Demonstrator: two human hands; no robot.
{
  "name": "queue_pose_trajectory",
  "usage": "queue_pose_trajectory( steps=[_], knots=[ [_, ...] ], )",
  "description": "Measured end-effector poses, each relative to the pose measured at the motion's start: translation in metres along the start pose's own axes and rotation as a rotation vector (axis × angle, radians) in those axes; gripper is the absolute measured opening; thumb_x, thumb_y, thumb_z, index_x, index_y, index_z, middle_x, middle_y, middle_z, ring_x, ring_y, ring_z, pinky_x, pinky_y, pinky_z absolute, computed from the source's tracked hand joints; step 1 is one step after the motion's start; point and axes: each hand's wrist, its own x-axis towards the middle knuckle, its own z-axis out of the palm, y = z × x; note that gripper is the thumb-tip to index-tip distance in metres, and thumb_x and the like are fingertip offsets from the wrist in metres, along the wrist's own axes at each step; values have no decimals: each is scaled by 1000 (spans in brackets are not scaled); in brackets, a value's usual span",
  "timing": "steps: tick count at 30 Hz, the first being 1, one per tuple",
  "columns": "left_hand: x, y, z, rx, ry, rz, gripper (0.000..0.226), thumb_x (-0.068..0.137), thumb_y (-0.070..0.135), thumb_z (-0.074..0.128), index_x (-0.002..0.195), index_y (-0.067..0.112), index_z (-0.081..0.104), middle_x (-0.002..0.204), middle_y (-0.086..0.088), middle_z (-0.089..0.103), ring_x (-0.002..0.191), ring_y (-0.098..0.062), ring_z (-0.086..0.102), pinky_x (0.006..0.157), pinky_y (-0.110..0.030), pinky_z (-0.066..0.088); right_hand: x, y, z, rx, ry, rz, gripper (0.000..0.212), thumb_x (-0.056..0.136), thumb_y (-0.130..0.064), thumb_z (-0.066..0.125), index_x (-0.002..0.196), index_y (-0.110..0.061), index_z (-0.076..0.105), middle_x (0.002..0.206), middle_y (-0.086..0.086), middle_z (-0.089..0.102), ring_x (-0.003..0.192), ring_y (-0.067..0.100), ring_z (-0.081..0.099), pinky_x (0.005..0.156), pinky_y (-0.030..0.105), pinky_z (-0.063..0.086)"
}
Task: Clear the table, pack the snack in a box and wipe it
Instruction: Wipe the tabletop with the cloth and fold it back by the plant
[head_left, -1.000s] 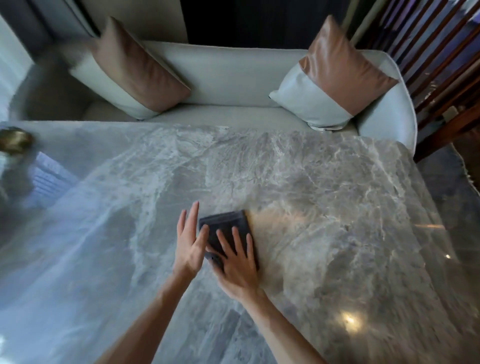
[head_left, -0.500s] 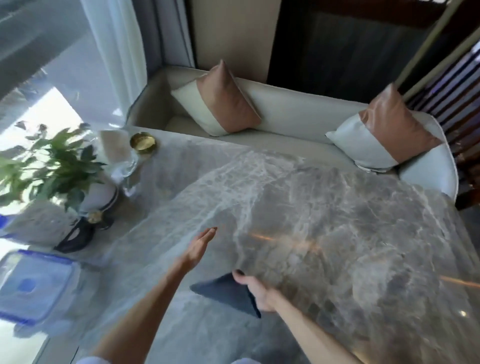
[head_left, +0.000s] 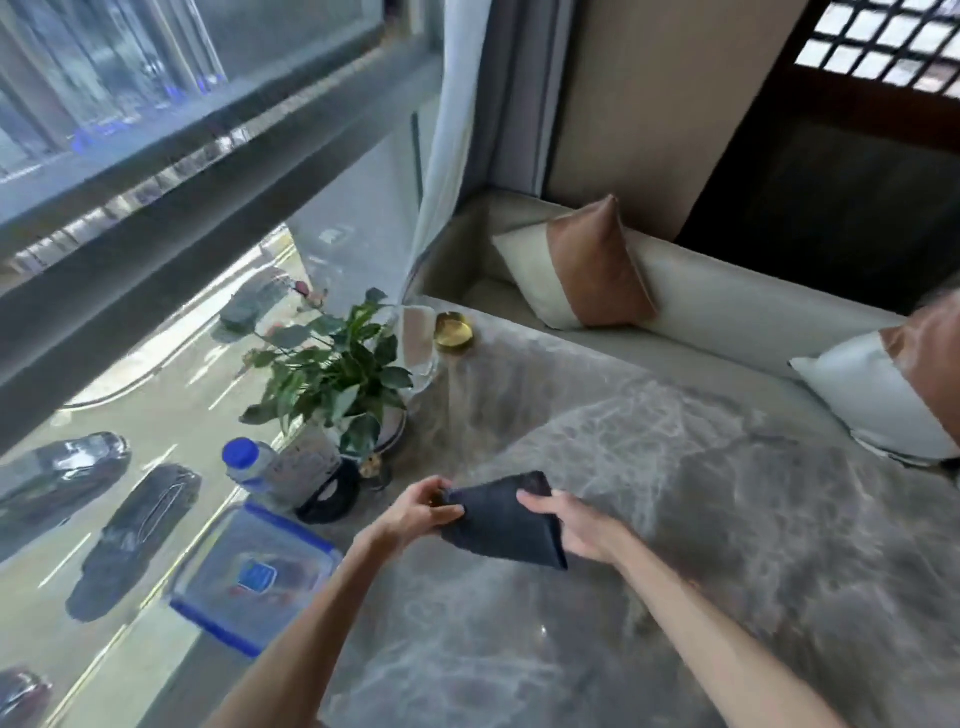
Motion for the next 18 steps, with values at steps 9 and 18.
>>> queue_pose_trajectory(
  steps=[9, 18],
  knots=[
    [47, 15, -34, 643, 101, 130, 24, 80, 5, 66, 104, -1, 65, 95, -17, 60, 94, -26, 57, 83, -34, 43, 63, -58, 10, -769, 86, -217, 30, 90, -5, 63, 120, -7, 67, 113, 4, 71, 101, 9, 62, 88, 13, 46],
    [103, 55, -47, 1170, 513, 318, 36, 55, 20, 66, 89, 11, 59, 86, -11, 61, 69, -35, 57, 61, -38, 47, 128, -84, 10, -1217, 429, -546, 55, 85, 4, 56, 125, -32, 65, 137, -8, 58, 136, 12, 40, 115, 23, 27]
  ],
)
